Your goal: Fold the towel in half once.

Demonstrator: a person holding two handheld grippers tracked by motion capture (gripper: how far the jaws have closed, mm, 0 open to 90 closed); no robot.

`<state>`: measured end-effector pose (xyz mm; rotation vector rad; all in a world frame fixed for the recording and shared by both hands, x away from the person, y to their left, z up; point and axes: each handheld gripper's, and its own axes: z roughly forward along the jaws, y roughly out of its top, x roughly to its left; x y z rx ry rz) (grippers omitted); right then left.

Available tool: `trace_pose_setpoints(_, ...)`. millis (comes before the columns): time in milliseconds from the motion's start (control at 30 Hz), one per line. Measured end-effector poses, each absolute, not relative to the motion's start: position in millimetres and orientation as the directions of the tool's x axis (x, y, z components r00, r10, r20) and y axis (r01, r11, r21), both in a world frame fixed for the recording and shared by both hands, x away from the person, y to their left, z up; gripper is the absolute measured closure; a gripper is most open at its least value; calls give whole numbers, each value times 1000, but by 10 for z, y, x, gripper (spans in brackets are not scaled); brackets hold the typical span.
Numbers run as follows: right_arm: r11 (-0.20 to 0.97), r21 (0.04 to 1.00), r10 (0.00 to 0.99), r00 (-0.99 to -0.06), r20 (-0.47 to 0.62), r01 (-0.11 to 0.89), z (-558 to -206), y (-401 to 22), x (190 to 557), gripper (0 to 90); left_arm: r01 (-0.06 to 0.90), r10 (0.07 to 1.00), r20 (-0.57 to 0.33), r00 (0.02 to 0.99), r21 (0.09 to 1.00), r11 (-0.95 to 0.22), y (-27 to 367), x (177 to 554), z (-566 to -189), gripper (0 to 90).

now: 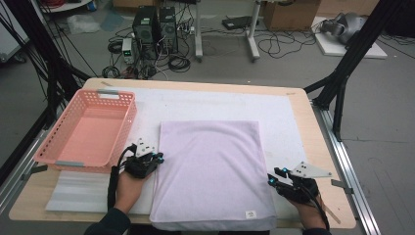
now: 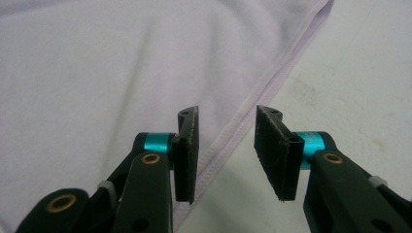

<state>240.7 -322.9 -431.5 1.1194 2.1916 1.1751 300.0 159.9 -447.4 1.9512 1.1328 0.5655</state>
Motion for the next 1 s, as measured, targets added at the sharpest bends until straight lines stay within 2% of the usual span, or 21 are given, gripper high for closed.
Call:
trace_pose_setpoints(67, 319, 830, 809, -587, 13, 457, -4315, -3238, 2460, 607, 521, 881, -3, 473, 807, -278, 1699, 2994, -4478, 898)
trace_pose_setpoints(100, 316, 830, 811, -585, 15, 459, -4316, -3241, 2487, 605, 540, 879, -52, 475, 806, -244, 1750, 3014, -4495, 896)
trace_pose_setpoints(133, 316, 830, 812, -584, 14, 459, -4319, -3240, 2517, 601, 559, 869, -108, 483, 802, -212, 1777, 3046, -4512, 857)
trace_pose_setpoints(167, 316, 829, 811, -584, 16, 461, -4321, -3234, 2549, 600, 567, 866, -116, 486, 796, -212, 1782, 3070, -4510, 749)
trace_pose_setpoints(233, 316, 829, 811, -584, 16, 462, -4322, -3214, 2610, 596, 523, 856, -103, 507, 826, -210, 1744, 3099, -4496, 707)
trace_pose_setpoints(367, 313, 830, 817, -577, 13, 462, -4330, -3168, 2762, 563, 526, 846, -113, 522, 823, -215, 1654, 3271, -4465, 574)
trace_pose_setpoints(500, 279, 824, 844, -535, 34, 492, -4364, -3129, 3037, 499, 529, 858, -152, 491, 835, -155, 1625, 3500, -4409, 508)
trace_pose_setpoints(700, 250, 797, 883, -467, 45, 550, -4380, -3050, 3534, 438, 542, 869, -172, 464, 831, -124, 1605, 3893, -4383, 487)
trace_pose_setpoints(867, 251, 775, 882, -467, 64, 580, -4398, -2975, 3883, 343, 588, 879, -187, 440, 799, -124, 1588, 4196, -4421, 476)
trace_pose_setpoints(1000, 255, 756, 881, -468, 76, 603, -4446, -2891, 4096, 313, 619, 894, -199, 403, 778, -106, 1577, 4330, -4502, 470)
